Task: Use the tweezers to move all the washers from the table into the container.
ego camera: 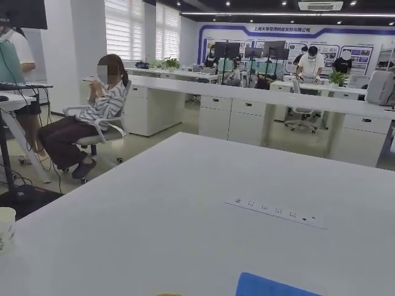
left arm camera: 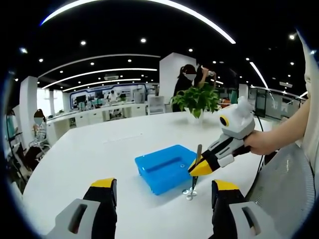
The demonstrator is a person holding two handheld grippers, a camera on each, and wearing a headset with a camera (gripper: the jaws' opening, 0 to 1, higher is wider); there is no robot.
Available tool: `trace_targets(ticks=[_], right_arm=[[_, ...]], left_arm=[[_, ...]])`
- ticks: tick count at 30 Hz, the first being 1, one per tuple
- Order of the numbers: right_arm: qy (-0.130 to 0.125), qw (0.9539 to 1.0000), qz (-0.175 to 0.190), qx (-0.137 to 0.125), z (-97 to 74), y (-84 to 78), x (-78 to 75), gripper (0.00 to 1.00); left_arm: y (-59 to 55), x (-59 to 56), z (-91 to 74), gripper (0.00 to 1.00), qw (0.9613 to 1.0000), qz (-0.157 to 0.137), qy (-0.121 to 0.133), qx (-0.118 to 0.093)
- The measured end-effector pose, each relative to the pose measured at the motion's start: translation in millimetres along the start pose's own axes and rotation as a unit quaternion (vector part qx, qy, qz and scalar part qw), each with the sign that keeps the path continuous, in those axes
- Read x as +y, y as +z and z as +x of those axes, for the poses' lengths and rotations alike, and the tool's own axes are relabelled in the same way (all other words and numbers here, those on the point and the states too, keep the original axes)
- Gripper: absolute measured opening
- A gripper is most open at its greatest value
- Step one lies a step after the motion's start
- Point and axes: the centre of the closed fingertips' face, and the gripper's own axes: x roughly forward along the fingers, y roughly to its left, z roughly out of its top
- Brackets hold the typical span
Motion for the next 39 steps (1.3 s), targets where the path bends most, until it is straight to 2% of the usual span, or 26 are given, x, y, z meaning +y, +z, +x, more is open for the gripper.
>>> trace_targets(ticks=[5,11,18,39], right_arm=[[0.006,1.0000,0.002,0.001,0.3,-1.9,1.8,0.03],[0.009,0.9991,-0.040,0.009,1.7,-1.8,4.7,0.03],[0.010,0.9993,-0.035,0.009,-1.4,-1.3,1.3,0.02],[0.042,0.9973,-0.001,-0.060,-34.9,59.8,4.4,0.02]], left_arm=[[-0.4,-0.3,0.3,0.79,1.0000,0.001,-0.001,0.002],[-1.3,0.0,0.3,0.78,1.0000,0.003,0.000,0.004],[-1.4,0.3,0.0,0.78,1.0000,0.003,0.001,0.005],[2.5,-0.3,-0.4,0.79,1.0000,-0.003,-0.001,-0.007]])
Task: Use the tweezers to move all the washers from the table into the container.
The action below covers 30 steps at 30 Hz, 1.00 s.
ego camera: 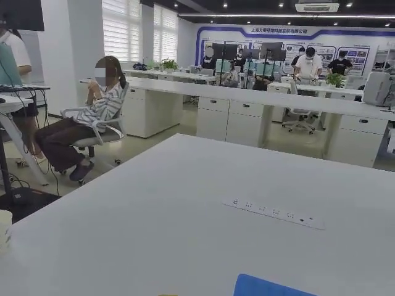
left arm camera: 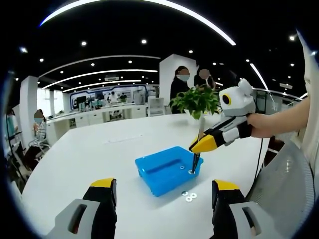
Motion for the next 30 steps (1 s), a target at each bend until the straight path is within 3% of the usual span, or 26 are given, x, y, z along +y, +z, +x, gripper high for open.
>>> trace_targets(ticks=[6,11,24,30], right_arm=[[-0.004,0.9997,0.014,-0.019,-4.1,15.7,-12.3,0.02],[-0.018,0.9991,0.030,-0.025,-3.8,22.0,-32.8,0.02],[-0.045,0.9963,0.072,0.006,15.3,3.0,-76.5,0.02],[-0.052,0.9952,0.080,0.020,23.8,-5.8,-85.3,0.02]], left_arm=[[2.0,-0.1,-0.4,0.80,1.0000,-0.002,-0.001,-0.005],[2.8,-0.3,-0.5,0.80,1.0000,-0.004,-0.002,-0.007],[3.0,0.7,-0.8,0.80,0.9999,-0.007,0.000,-0.010],[2.9,2.4,-1.2,0.80,0.9999,-0.009,0.004,-0.010]])
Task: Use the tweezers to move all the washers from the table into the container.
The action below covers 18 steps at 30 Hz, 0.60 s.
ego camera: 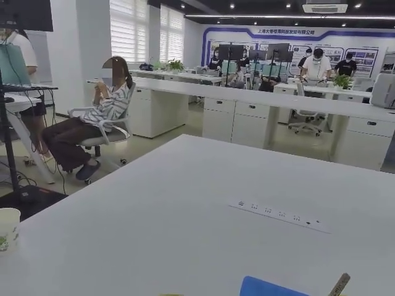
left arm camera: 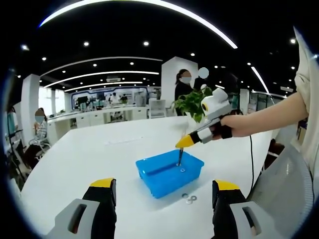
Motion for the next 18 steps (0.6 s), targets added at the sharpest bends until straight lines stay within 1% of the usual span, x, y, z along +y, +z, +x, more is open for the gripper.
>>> trace_targets(ticks=[8,15,18], right_arm=[[-0.006,0.9997,0.006,0.022,12.6,-11.9,-9.7,0.02],[-0.015,0.9992,0.006,0.038,19.0,-21.0,-13.5,0.02],[-0.020,0.9988,0.007,0.044,19.5,-27.9,-19.6,0.02]], left_arm=[[0.7,1.3,-0.3,0.79,1.0000,-0.002,0.002,-0.002],[0.5,1.8,-0.6,0.79,1.0000,-0.004,0.003,-0.002],[0.3,1.7,-0.5,0.79,1.0000,-0.004,0.002,-0.002]])
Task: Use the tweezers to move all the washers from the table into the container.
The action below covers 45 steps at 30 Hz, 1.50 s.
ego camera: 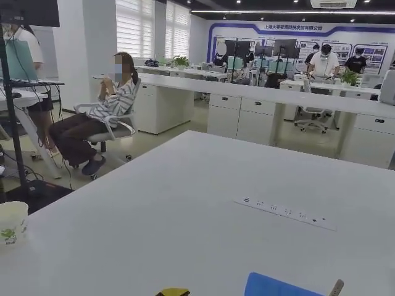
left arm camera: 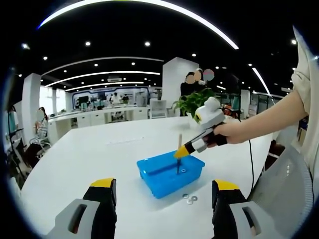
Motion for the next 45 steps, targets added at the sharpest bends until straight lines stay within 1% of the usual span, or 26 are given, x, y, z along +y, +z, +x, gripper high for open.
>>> trace_targets(ticks=[2,5,10,20,26,29,30,33,40,45], right_arm=[[-0.003,1.0000,0.002,0.000,-0.5,-1.5,-1.3,0.02],[-0.004,0.9999,0.010,-0.007,-0.5,-0.3,-3.1,0.02],[-0.005,0.9999,0.009,-0.011,-0.2,0.7,-3.5,0.02],[0.003,0.9997,0.004,-0.025,-9.7,6.8,6.4,0.03],[0.010,0.9992,-0.002,-0.040,-19.7,13.1,14.9,0.03],[0.015,0.9987,-0.003,-0.049,-25.3,17.1,21.5,0.02],[0.017,0.9984,-0.004,-0.054,-27.8,18.8,25.8,0.02],[0.022,0.9980,-0.005,-0.060,-32.4,20.8,31.3,0.02],[0.037,0.9953,0.005,-0.090,-45.7,30.8,48.8,0.03],[0.049,0.9938,0.012,-0.099,-51.1,30.1,61.3,0.03]], left_arm=[[0.4,0.3,0.1,0.79,1.0000,0.000,0.001,-0.001],[0.0,0.2,0.3,0.79,1.0000,0.000,0.000,0.000],[-0.2,-0.1,0.6,0.79,1.0000,0.002,0.000,0.001],[0.1,0.5,0.4,0.79,1.0000,0.000,0.000,0.000],[-0.2,-0.1,0.6,0.79,1.0000,0.001,-0.001,0.001],[-0.5,-0.5,0.6,0.79,1.0000,0.001,-0.002,0.002],[-0.4,-0.5,0.6,0.79,1.0000,0.002,-0.002,0.001],[-0.4,-0.8,0.5,0.79,1.0000,0.001,-0.002,0.002],[-0.8,-1.5,0.7,0.79,1.0000,0.003,-0.004,0.003],[-1.4,-1.7,0.4,0.79,1.0000,0.003,-0.005,0.005]])
